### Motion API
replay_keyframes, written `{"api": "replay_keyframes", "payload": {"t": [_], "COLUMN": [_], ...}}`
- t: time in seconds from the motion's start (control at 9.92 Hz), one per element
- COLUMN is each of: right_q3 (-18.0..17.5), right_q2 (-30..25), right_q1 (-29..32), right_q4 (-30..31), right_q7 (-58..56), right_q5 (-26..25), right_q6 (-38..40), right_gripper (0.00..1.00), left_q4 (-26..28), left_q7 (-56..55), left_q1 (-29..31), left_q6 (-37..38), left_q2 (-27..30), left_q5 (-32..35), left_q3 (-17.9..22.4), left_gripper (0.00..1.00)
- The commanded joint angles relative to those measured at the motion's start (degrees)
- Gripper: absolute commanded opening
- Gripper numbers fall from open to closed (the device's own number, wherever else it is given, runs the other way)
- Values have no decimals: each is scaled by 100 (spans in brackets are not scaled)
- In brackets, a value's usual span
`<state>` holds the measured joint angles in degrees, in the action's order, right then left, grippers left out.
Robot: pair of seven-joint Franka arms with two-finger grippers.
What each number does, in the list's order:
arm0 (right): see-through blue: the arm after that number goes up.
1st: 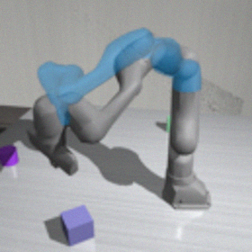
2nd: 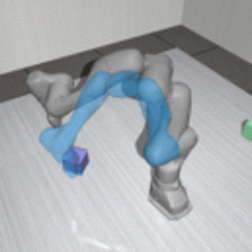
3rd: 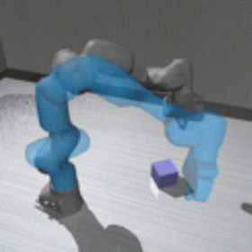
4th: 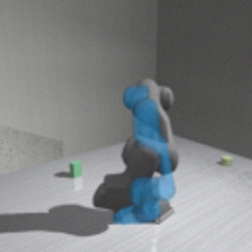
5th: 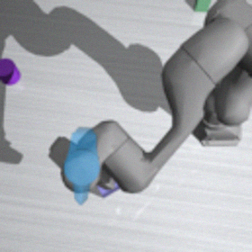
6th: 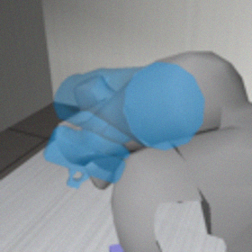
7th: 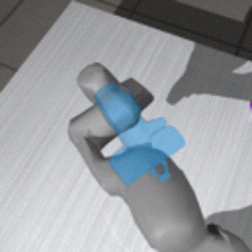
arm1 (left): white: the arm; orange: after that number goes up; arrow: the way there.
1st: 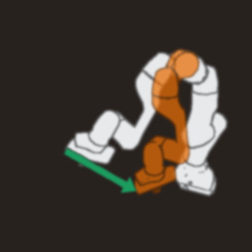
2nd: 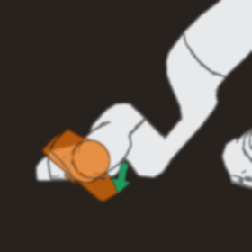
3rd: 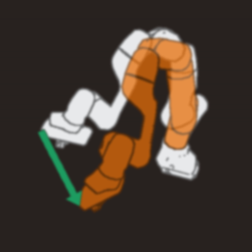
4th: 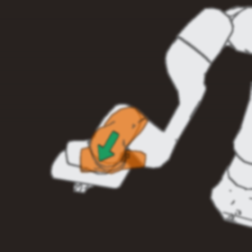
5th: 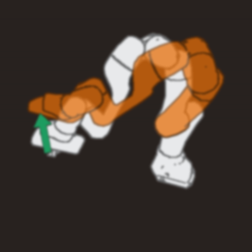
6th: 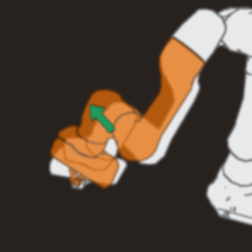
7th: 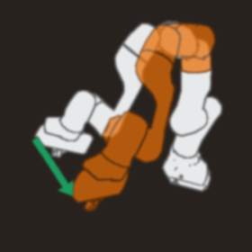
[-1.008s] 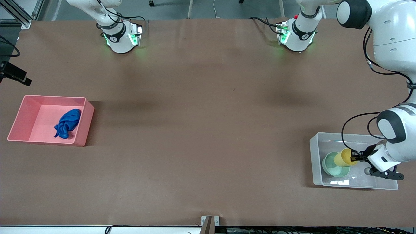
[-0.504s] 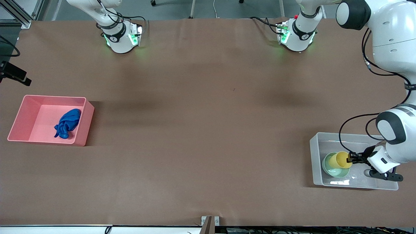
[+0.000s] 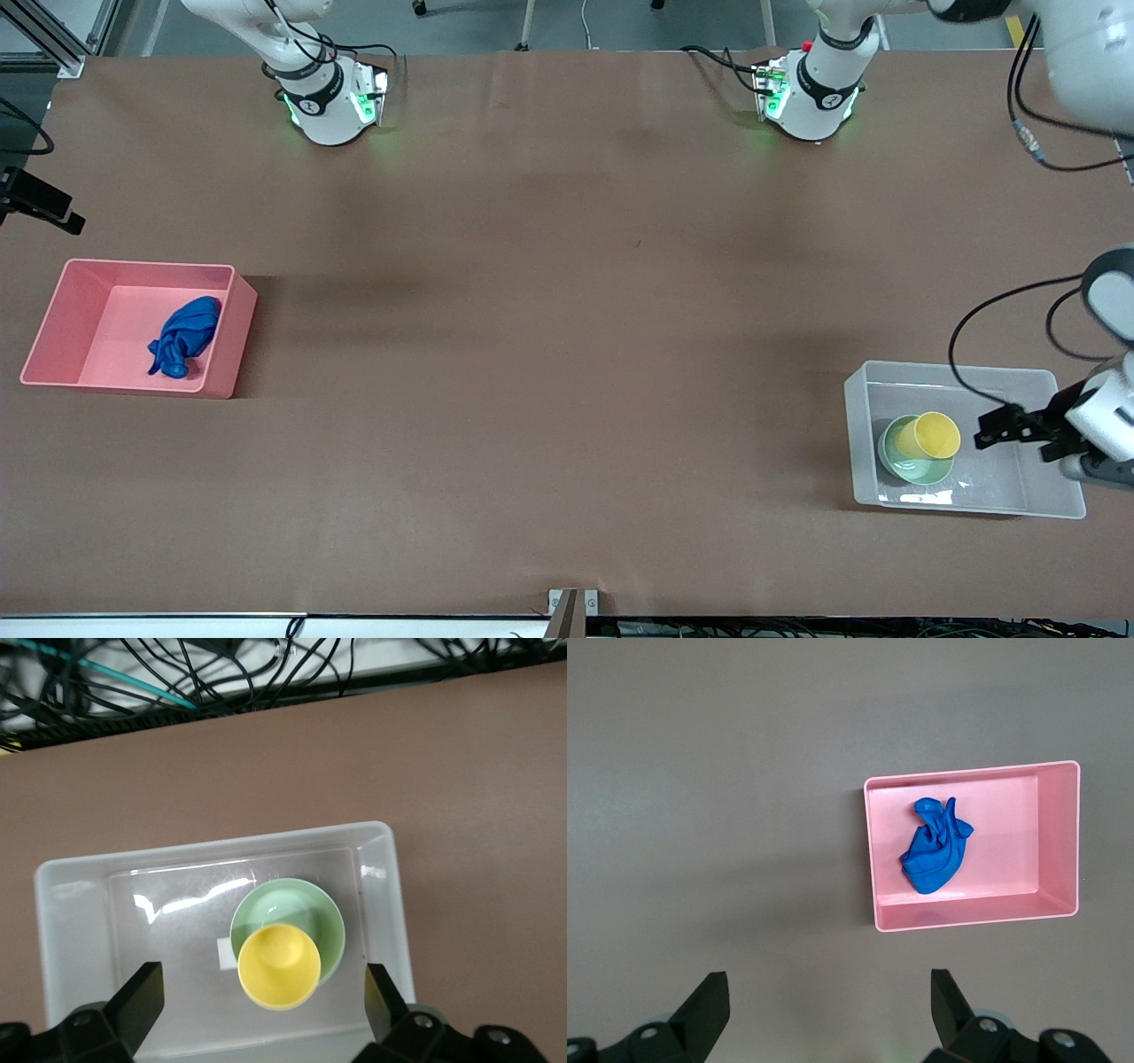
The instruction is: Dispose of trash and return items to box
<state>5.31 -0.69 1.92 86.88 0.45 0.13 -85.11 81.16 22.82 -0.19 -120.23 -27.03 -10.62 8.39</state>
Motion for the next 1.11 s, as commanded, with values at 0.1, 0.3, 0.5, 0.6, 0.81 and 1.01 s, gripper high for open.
{"api": "replay_keyframes", "payload": {"t": [0.1, 0.3, 0.5, 0.6, 0.81, 1.01], "right_q3": [-39, -30, -21, -21, -21, -21], "right_q2": [-19, -19, -19, -19, -19, -19], "right_q1": [46, 63, 81, 81, 81, 81], "right_q4": [-4, 13, 5, 5, 5, 5], "right_q7": [78, 78, 17, 16, 7, 16], "right_q5": [-48, -57, -57, -57, -57, -57], "right_q6": [-5, -23, -23, -14, -14, -14], "right_gripper": [100, 100, 100, 100, 100, 100], "left_q4": [1682, 1684, 1640, 1518, 922, 44], "left_q7": [-504, -742, -1084, -1199, -1585, -1753], "left_q1": [-16, -7, -138, -235, -393, -385], "left_q6": [531, 1647, 2439, 2599, 2863, 3521], "left_q2": [2065, 2857, 3351, 3388, 3196, 2687], "left_q5": [533, 1034, 1053, 1045, 1071, 1071], "left_q3": [-399, -653, -707, -716, -725, -734], "left_gripper": [100, 100, 100, 100, 100, 100]}}
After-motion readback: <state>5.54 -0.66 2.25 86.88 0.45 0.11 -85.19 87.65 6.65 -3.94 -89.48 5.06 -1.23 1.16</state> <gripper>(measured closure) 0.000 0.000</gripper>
